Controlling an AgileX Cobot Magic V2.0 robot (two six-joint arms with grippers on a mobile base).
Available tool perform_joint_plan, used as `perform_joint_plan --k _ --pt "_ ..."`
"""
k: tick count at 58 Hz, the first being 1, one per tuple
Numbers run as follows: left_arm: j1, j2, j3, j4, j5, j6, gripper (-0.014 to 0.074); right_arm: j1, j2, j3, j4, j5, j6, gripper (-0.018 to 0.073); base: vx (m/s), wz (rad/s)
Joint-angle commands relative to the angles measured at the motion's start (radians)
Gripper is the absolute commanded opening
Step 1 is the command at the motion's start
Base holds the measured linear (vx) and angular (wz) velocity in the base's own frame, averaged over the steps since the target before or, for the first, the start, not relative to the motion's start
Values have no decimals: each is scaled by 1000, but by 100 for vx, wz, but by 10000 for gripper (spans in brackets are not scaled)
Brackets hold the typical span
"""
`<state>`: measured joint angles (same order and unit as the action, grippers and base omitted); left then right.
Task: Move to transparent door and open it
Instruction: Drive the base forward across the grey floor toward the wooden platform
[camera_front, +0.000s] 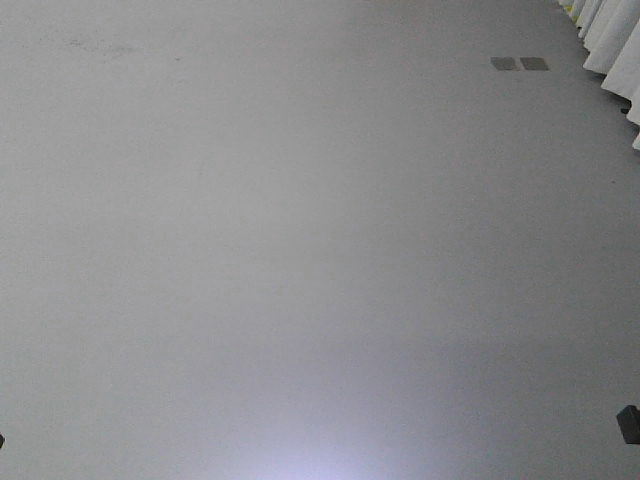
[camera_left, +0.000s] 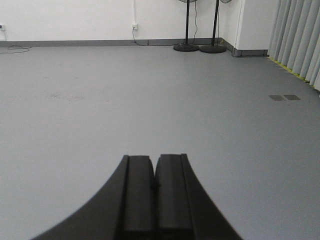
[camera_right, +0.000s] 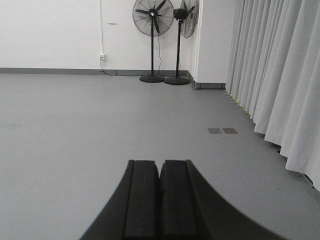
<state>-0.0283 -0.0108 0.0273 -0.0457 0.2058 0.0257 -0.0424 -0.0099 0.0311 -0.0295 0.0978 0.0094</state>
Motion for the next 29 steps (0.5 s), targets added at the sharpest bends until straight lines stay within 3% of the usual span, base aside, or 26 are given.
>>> perform_joint_plan --k 1,29 --pt "-2 -13 24 -8 -84 -7 -6 -3 -14 13 -3 -83 -9 -5 0 0" --pt "-2 -13 24 -8 -84 -7 -6 -3 -14 13 -3 -83 -9 -5 0 0"
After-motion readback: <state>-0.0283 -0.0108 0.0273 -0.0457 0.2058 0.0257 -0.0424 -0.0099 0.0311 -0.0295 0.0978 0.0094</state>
